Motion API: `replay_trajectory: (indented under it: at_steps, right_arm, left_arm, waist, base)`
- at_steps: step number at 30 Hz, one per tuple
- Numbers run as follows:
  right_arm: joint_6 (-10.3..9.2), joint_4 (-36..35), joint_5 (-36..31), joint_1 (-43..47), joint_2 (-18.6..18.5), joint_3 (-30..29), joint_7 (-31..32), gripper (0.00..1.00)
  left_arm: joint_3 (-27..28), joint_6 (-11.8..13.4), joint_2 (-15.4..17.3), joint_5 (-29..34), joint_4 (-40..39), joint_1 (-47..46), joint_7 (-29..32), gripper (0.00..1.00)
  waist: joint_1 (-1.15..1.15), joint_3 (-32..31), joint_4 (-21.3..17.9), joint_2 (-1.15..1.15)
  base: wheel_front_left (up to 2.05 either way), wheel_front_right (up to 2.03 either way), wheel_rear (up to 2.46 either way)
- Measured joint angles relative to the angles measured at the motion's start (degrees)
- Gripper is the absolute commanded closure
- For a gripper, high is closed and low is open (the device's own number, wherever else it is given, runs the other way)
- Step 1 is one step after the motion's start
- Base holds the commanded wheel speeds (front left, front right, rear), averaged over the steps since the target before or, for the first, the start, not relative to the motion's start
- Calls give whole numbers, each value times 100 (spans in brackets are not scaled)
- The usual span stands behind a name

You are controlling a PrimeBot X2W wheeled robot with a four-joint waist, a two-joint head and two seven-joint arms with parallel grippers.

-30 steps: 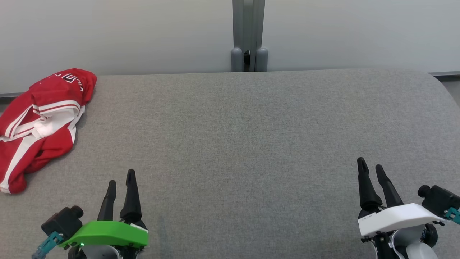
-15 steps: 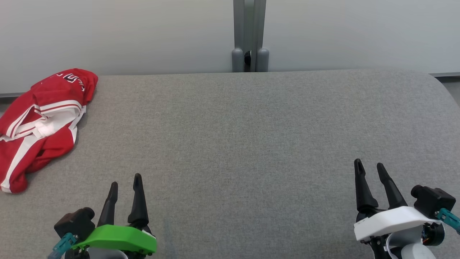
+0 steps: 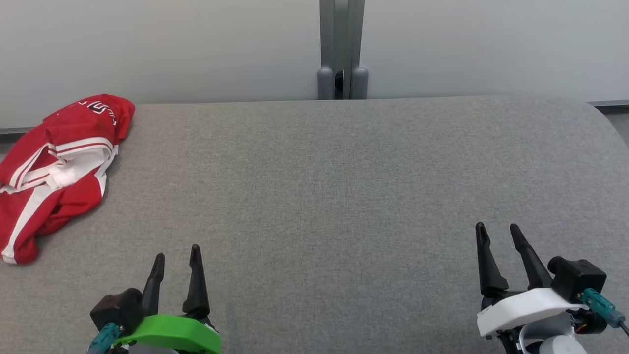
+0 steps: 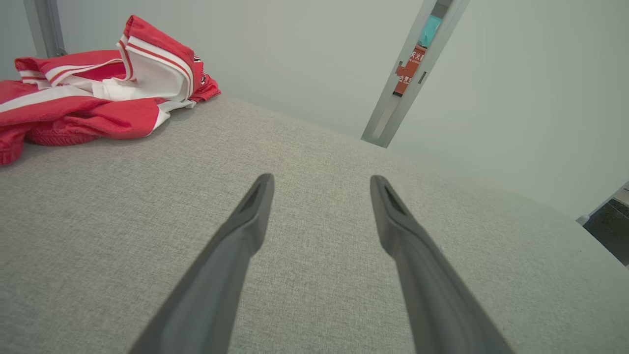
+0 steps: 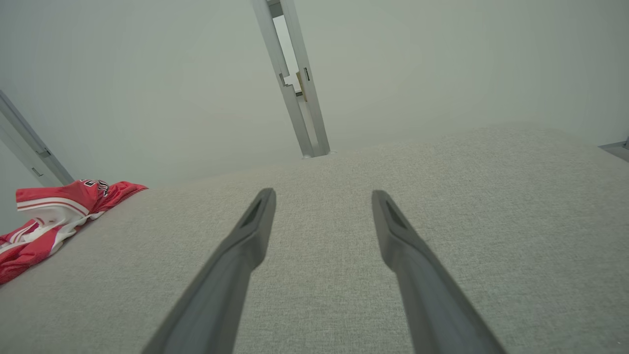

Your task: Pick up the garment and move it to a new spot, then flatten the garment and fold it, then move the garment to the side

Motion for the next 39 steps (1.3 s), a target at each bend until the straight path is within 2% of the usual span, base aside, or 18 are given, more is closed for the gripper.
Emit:
replay_trajectory:
  at_steps: [16, 27, 39]
  right_arm:
    - [1, 142, -700, 82, -7, 68, -201, 0]
    - [1, 258, -783, 117, -13, 55, -318, 0]
    - [1, 298, -1269, 181, -18, 114, -443, 0]
  left_arm:
    - [-62, 93, 5, 671, 142, 82, -190, 0]
    - [-83, 101, 10, 994, 247, 156, -308, 0]
    - [-100, 129, 13, 1427, 363, 233, -436, 0]
  waist:
    - [0, -61, 12, 0]
    - [0, -137, 27, 0]
    - [0, -180, 57, 0]
  base:
    - [0, 0, 0]
    - [0, 0, 0]
    - [0, 0, 0]
